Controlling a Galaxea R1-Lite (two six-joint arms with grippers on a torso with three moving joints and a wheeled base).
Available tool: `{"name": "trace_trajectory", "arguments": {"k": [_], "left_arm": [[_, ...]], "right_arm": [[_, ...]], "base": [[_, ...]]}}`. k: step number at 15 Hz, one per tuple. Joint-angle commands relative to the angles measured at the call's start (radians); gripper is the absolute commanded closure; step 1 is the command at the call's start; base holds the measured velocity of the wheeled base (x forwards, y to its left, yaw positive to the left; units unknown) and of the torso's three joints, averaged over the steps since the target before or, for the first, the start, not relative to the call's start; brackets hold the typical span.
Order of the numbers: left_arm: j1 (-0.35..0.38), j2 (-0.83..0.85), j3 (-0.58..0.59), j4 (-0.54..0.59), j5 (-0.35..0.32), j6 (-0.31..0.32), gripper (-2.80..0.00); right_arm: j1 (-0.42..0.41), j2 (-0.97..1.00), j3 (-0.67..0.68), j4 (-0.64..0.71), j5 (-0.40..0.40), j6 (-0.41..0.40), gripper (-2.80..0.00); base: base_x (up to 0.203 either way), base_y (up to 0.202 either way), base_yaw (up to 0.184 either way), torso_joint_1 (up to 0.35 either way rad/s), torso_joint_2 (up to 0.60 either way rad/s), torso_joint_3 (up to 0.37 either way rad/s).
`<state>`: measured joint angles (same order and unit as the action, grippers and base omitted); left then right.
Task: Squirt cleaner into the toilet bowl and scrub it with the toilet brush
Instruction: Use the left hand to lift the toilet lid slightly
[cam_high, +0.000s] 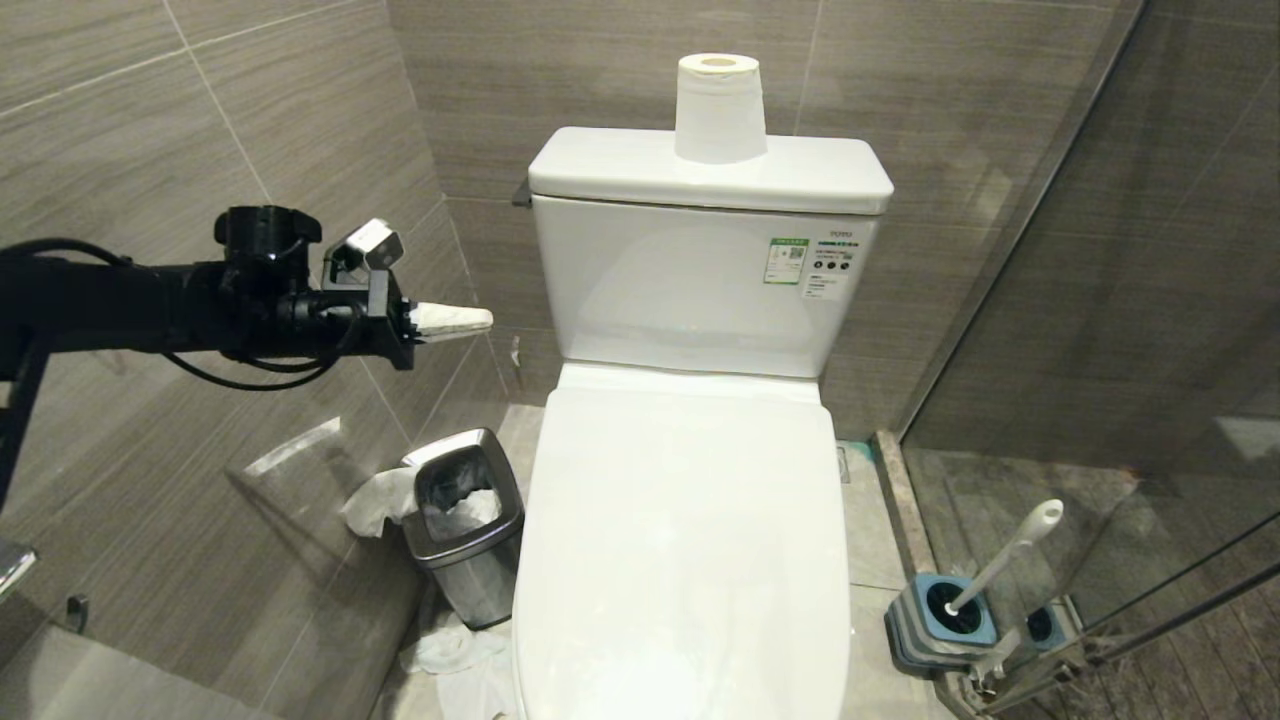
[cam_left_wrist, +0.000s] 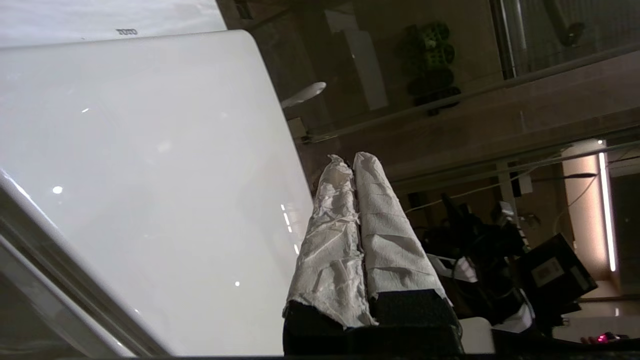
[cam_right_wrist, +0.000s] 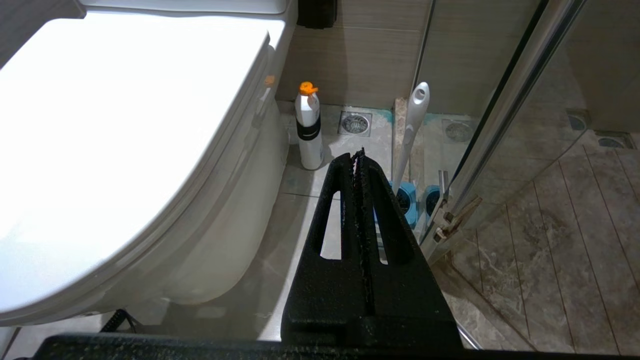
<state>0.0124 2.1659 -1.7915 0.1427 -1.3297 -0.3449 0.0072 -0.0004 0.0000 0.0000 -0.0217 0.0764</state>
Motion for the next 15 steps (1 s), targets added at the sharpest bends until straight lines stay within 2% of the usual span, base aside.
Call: {"name": "trace_trajectory", "arguments": {"k": [1, 6, 10, 15], "left_arm": [[-0.014, 0.089, 0.008, -0.078, 0.003, -0.003, 0.00], [-0.013, 0.090, 0.159, -0.089, 0.004, 0.002, 0.00], [0.026, 0.079, 0.270, -0.068, 0.002, 0.030, 0.00], [0.049, 0.118, 0.342, -0.068, 0.000, 0.119, 0.00]], "right_arm": [[0.000, 0.000, 0.000, 0.000, 0.000, 0.000, 0.00], [0.000, 0.000, 0.000, 0.000, 0.000, 0.000, 0.00], [0.000, 0.000, 0.000, 0.000, 0.000, 0.000, 0.00], [0.000, 0.000, 0.000, 0.000, 0.000, 0.000, 0.00]], "base": [[0.000, 0.000, 0.000, 0.000, 0.00, 0.000], [0.000, 0.000, 0.000, 0.000, 0.00, 0.000], [0.000, 0.000, 0.000, 0.000, 0.00, 0.000], [0.000, 0.000, 0.000, 0.000, 0.00, 0.000]]}}
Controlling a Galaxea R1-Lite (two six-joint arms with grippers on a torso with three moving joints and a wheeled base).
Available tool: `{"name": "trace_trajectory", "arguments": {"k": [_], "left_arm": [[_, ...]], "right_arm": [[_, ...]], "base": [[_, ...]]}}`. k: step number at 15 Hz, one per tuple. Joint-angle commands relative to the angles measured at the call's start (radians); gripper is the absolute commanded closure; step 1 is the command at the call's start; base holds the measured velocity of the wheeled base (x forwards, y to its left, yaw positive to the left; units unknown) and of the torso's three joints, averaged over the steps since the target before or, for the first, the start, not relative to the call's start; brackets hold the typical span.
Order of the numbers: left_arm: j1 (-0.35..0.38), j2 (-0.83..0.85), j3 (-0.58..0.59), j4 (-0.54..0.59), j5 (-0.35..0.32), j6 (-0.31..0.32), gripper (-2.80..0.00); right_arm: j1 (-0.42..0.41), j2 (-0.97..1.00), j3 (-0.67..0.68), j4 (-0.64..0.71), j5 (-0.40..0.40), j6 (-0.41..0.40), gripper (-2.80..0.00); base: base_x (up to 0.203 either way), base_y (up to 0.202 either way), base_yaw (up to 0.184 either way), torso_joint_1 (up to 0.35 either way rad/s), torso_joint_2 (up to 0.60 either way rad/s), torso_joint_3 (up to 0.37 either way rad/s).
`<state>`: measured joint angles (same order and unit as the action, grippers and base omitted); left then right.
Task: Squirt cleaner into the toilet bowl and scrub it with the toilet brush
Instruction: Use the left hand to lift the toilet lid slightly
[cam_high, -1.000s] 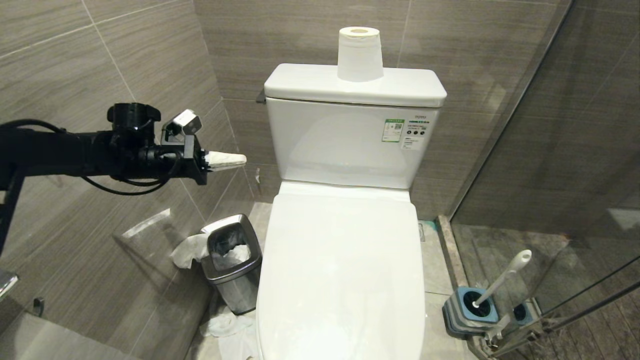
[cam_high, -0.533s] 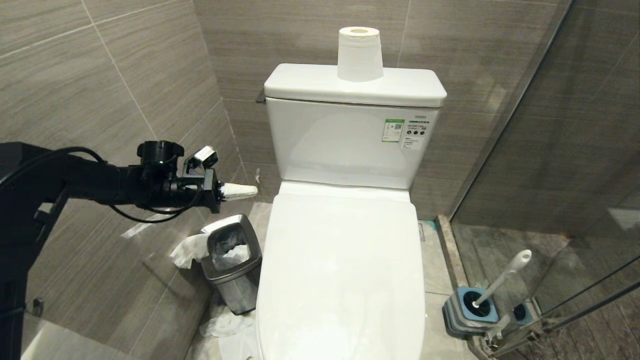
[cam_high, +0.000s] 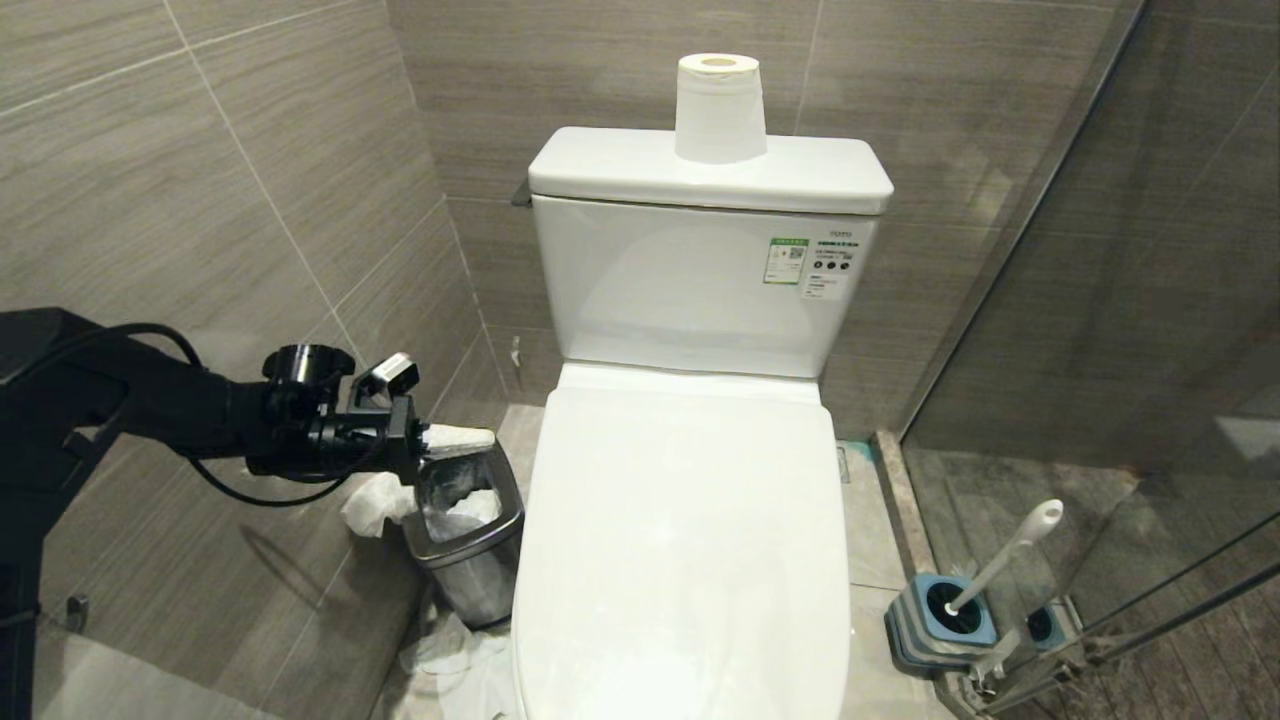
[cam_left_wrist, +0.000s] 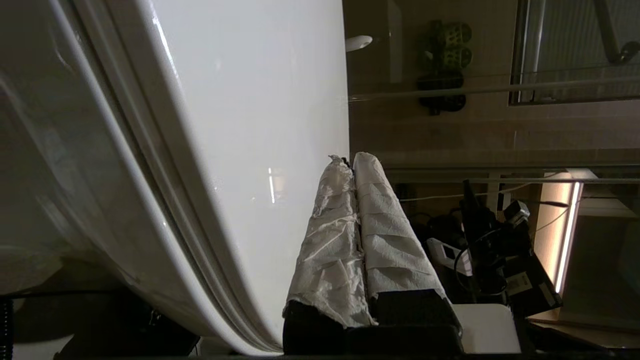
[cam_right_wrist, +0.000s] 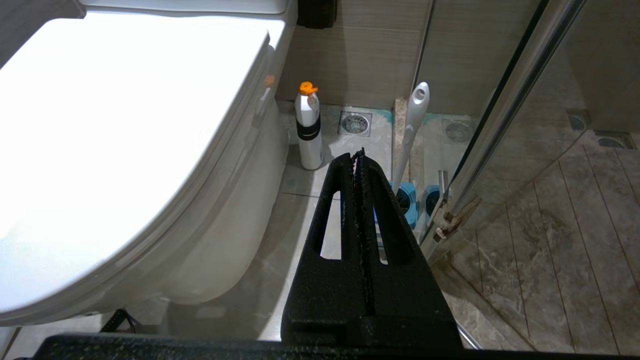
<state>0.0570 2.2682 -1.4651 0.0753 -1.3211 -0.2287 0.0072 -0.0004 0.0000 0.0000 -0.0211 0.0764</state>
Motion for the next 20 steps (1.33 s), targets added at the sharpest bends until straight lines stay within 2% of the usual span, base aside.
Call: {"name": "trace_trajectory", "arguments": {"k": [1, 8, 14, 20], "left_arm": [[0.007, 0.017, 0.017, 0.000, -0.009, 0.003, 0.00], [0.012, 0.008, 0.055, -0.009, -0.009, 0.000, 0.00], [0.030, 0.009, 0.052, -0.093, -0.005, -0.009, 0.00], [0.029, 0.025, 0.043, -0.117, 0.028, -0.024, 0.00]], "right_arm": [[0.000, 0.000, 0.000, 0.000, 0.000, 0.000, 0.00], [0.000, 0.000, 0.000, 0.000, 0.000, 0.000, 0.00], [0.000, 0.000, 0.000, 0.000, 0.000, 0.000, 0.00], [0.000, 0.000, 0.000, 0.000, 0.000, 0.000, 0.00]], "base": [[0.000, 0.000, 0.000, 0.000, 0.00, 0.000], [0.000, 0.000, 0.000, 0.000, 0.00, 0.000], [0.000, 0.000, 0.000, 0.000, 0.00, 0.000], [0.000, 0.000, 0.000, 0.000, 0.00, 0.000]]}}
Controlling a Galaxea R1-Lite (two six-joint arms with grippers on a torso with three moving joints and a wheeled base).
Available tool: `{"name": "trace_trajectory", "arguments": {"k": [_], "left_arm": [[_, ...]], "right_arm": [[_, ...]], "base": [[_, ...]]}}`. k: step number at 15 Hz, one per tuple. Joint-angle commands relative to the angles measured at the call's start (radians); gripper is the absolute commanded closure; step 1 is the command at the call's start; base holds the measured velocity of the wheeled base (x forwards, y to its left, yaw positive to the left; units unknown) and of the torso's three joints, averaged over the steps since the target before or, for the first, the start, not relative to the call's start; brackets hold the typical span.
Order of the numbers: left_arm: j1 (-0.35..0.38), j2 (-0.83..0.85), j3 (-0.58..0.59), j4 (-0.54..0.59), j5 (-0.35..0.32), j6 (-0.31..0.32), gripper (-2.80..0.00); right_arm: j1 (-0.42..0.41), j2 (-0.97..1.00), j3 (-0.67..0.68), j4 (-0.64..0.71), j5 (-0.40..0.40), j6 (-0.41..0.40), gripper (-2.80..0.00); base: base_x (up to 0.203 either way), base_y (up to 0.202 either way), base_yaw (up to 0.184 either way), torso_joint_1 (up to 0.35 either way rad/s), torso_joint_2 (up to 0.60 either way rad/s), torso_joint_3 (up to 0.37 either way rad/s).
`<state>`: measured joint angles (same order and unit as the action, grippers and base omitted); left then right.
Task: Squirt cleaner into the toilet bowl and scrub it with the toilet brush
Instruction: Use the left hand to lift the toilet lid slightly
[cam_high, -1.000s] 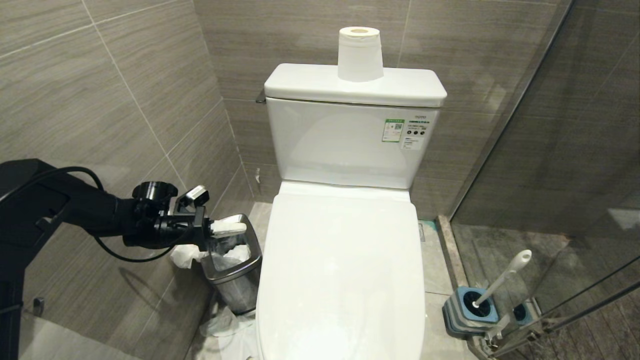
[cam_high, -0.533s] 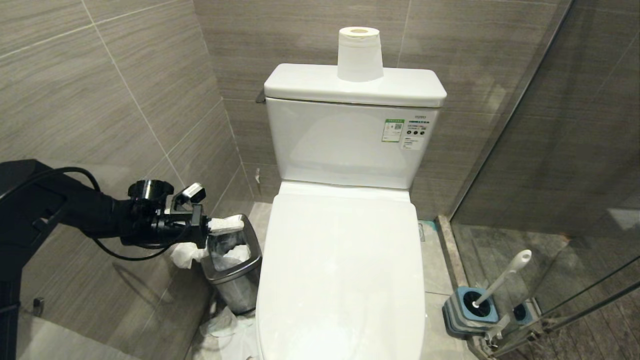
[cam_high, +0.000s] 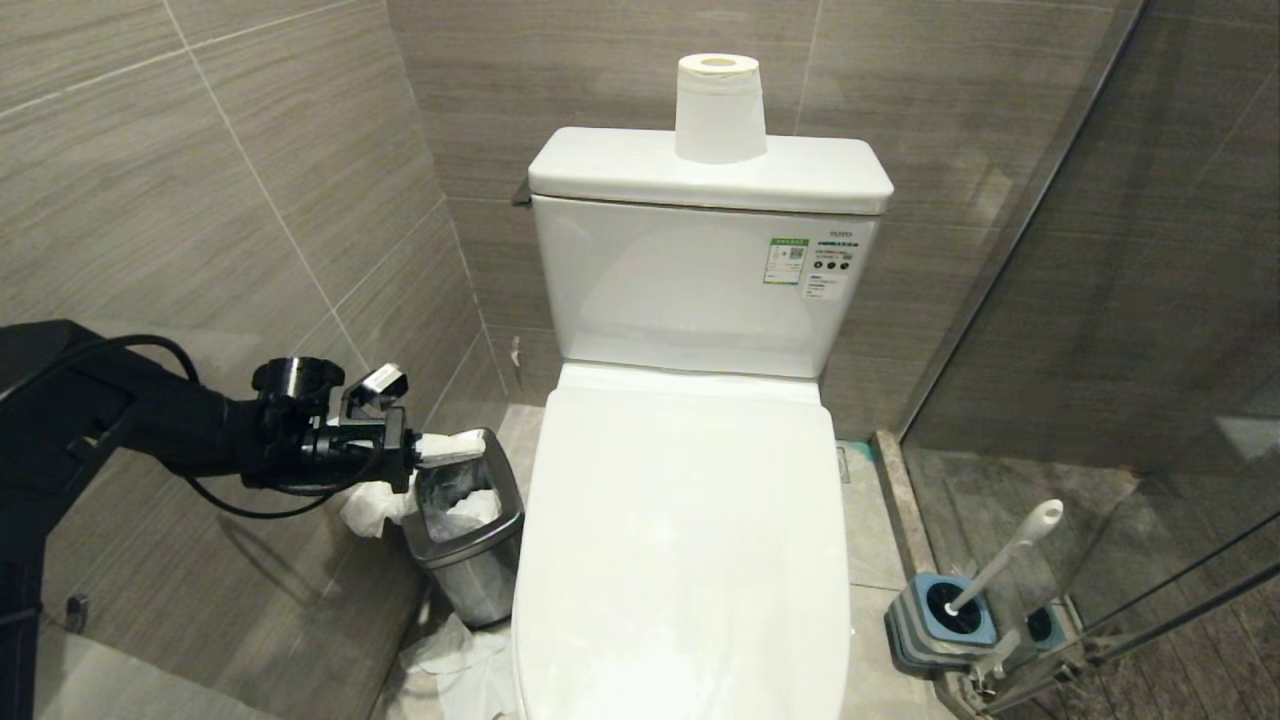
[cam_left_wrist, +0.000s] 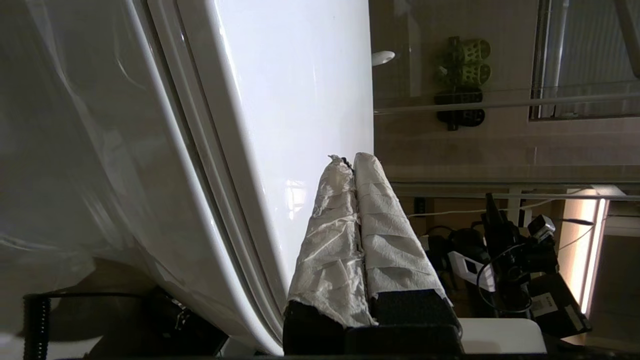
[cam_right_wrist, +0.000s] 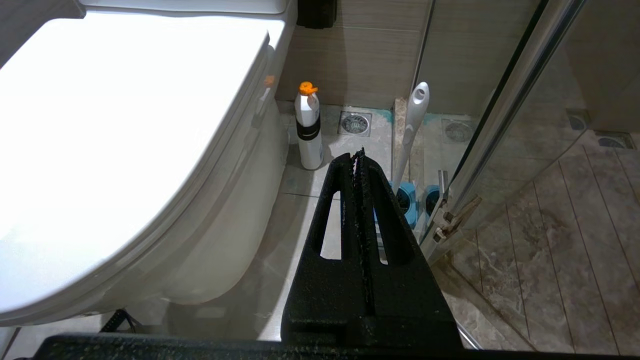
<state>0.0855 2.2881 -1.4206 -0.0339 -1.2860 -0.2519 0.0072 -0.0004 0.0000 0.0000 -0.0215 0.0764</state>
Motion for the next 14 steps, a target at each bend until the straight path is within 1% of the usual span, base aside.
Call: {"name": "trace_trajectory", "arguments": {"k": [1, 3, 5, 8, 10, 12, 14], "left_arm": [[0.000, 0.005, -0.001, -0.012, -0.007, -0.003, 0.00], [0.000, 0.007, -0.011, -0.012, -0.007, -0.005, 0.00], [0.000, 0.007, -0.016, -0.012, -0.009, -0.023, 0.00], [0.000, 0.007, -0.022, -0.010, -0.009, -0.025, 0.00], [0.000, 0.007, -0.024, -0.006, -0.009, -0.027, 0.00], [-0.001, 0.007, -0.026, -0.011, -0.009, -0.044, 0.00], [-0.001, 0.007, -0.032, -0.012, -0.009, -0.044, 0.00]], "right_arm": [[0.000, 0.000, 0.000, 0.000, 0.000, 0.000, 0.00], [0.000, 0.000, 0.000, 0.000, 0.000, 0.000, 0.00], [0.000, 0.000, -0.001, 0.000, 0.000, 0.000, 0.00], [0.000, 0.000, 0.000, 0.000, 0.000, 0.000, 0.00], [0.000, 0.000, 0.000, 0.000, 0.000, 0.000, 0.00], [0.000, 0.000, 0.000, 0.000, 0.000, 0.000, 0.00], [0.000, 0.000, 0.000, 0.000, 0.000, 0.000, 0.00]], "base": [[0.000, 0.000, 0.000, 0.000, 0.00, 0.000], [0.000, 0.000, 0.000, 0.000, 0.00, 0.000], [0.000, 0.000, 0.000, 0.000, 0.00, 0.000], [0.000, 0.000, 0.000, 0.001, 0.00, -0.020], [0.000, 0.000, 0.000, 0.003, 0.00, -0.138], [0.000, 0.000, 0.000, 0.004, 0.01, -0.188], [0.000, 0.000, 0.000, 0.003, 0.01, -0.157]]}}
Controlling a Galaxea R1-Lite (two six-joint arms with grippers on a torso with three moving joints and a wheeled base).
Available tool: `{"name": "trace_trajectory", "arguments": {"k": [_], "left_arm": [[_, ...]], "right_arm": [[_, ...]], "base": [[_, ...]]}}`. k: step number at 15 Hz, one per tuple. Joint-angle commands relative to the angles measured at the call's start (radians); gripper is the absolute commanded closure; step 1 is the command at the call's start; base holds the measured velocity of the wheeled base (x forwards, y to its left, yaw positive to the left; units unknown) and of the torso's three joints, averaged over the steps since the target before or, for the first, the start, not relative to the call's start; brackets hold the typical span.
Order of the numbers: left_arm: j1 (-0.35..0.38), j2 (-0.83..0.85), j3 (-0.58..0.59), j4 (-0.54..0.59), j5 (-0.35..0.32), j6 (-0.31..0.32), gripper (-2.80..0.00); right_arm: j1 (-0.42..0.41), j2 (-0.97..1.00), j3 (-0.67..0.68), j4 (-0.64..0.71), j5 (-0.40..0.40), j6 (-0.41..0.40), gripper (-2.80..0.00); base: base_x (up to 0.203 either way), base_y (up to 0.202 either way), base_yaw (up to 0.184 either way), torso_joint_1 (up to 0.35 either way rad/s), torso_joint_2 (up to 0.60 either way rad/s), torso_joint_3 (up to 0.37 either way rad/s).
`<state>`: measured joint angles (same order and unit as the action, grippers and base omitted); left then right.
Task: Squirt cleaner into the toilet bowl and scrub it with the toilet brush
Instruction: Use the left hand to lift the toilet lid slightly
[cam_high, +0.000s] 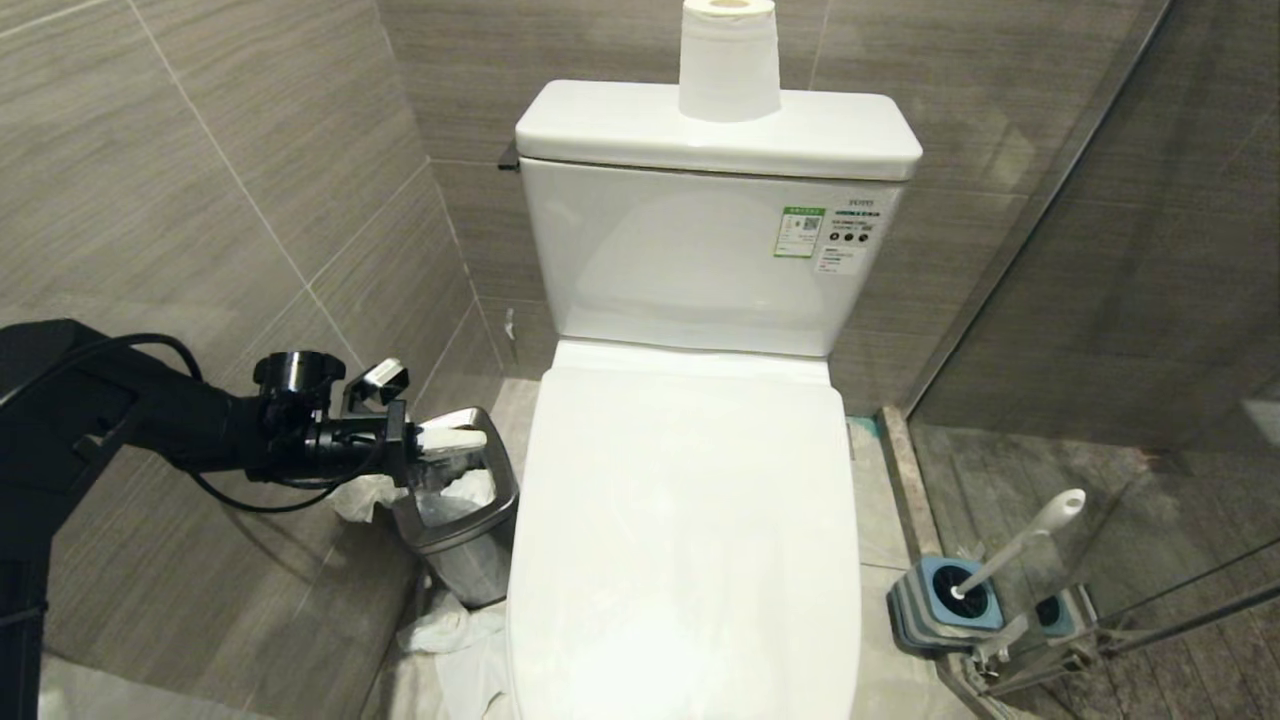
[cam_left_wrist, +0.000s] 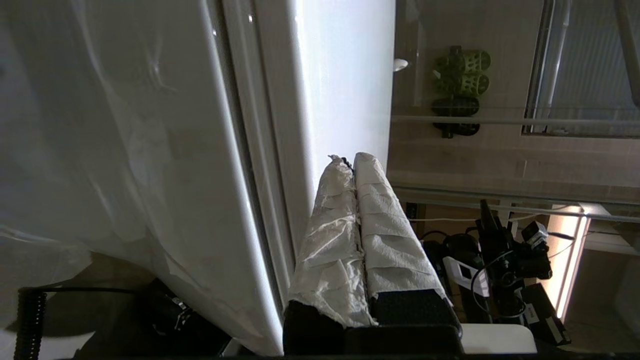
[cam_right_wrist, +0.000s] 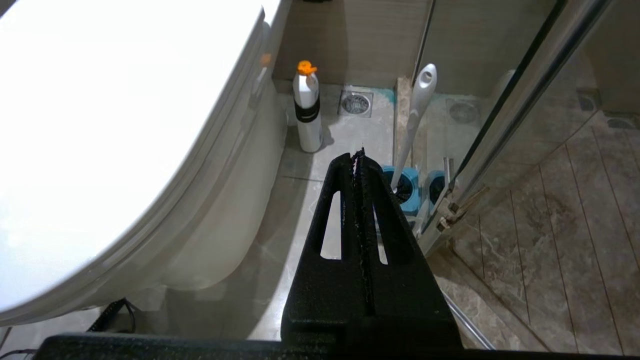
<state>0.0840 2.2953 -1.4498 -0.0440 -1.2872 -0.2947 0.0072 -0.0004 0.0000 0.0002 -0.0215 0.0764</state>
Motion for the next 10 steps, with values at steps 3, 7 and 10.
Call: {"name": "trace_trajectory", "arguments": {"k": [3, 7, 10], "left_arm": [[0.000, 0.003, -0.017, 0.001, -0.007, -0.003, 0.00], [0.002, 0.010, -0.011, 0.015, -0.007, -0.003, 0.00], [0.007, 0.023, 0.009, 0.051, -0.014, -0.001, 0.00]], "right_arm": [[0.000, 0.000, 0.000, 0.000, 0.000, 0.000, 0.00], [0.000, 0.000, 0.000, 0.000, 0.000, 0.000, 0.00], [0.000, 0.000, 0.000, 0.000, 0.000, 0.000, 0.00]], "base": [[0.000, 0.000, 0.000, 0.000, 0.00, -0.040], [0.000, 0.000, 0.000, 0.000, 0.00, 0.000], [0.000, 0.000, 0.000, 0.002, 0.00, -0.071]]}}
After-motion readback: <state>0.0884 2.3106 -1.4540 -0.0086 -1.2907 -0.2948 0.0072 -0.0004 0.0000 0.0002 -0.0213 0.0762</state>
